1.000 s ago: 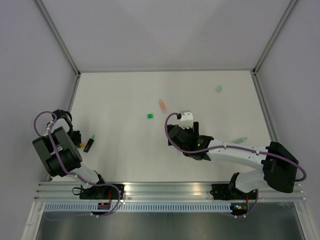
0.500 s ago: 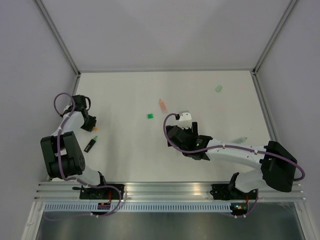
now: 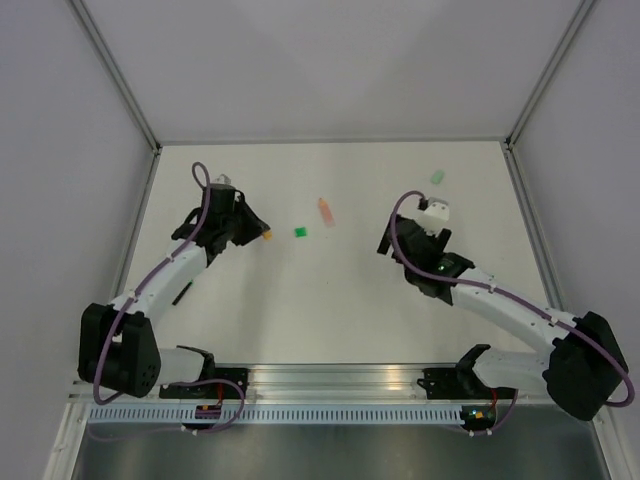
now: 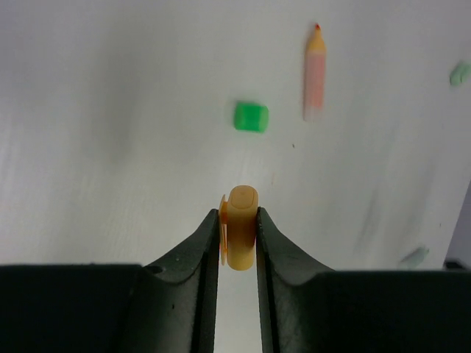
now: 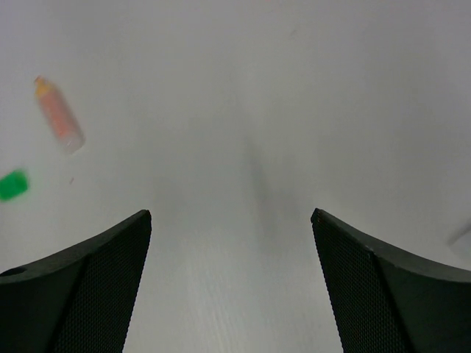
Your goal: Insert the pens into the pen caps
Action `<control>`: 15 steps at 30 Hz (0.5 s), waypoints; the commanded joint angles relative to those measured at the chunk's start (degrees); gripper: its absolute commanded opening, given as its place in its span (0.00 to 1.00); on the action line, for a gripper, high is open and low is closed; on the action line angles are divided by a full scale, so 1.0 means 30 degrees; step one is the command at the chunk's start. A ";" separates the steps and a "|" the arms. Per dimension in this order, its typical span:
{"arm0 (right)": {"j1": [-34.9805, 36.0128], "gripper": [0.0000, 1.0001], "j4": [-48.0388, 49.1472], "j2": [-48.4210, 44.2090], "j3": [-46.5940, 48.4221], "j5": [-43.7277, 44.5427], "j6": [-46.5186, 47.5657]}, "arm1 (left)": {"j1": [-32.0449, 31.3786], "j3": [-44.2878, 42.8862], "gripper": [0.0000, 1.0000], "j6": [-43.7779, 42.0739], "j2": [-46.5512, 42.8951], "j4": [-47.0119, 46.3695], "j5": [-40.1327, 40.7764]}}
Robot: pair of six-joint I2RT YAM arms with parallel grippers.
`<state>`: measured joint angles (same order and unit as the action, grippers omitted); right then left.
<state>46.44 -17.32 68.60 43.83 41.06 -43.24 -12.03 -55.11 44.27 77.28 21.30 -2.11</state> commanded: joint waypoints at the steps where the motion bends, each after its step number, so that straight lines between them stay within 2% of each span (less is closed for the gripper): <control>1: -0.5262 0.96 -0.0378 -0.0513 0.0153 -0.3043 0.0318 | -0.2195 0.2106 0.02 -0.1427 -0.1703 -0.3138 -0.2811; 4: -0.6074 0.95 0.1342 0.0158 0.0651 -0.5063 0.3680 | -0.3721 0.3164 0.02 -0.1426 -0.1795 -0.5045 -0.3863; 5: -0.6074 0.95 0.2684 0.1118 0.1145 -0.7393 0.5026 | -0.3840 0.3543 0.02 -0.1514 -0.1620 -0.5745 -0.4244; 7: -0.6045 0.92 0.2991 0.2613 0.2548 -0.8934 0.6002 | -0.3899 0.4159 0.02 -0.1689 -0.1618 -0.6452 -0.4483; 8: -0.6016 0.91 0.2556 0.4333 0.3456 -0.9520 0.6325 | -0.3899 0.4423 0.02 -0.1807 -0.1647 -0.6600 -0.4221; 9: -0.6044 0.89 0.2290 0.5163 0.5263 -1.0454 0.6706 | -0.3899 0.4860 0.02 -0.1895 -0.1734 -0.6776 -0.3871; 15: -0.5987 0.81 0.0824 1.1075 1.0777 -0.9877 0.9344 | -0.3870 0.6704 0.02 -0.1691 -0.3109 -0.8971 -0.4190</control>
<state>28.38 -13.93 96.23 69.89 13.74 -21.47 -23.70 -37.85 40.77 71.61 2.57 -12.84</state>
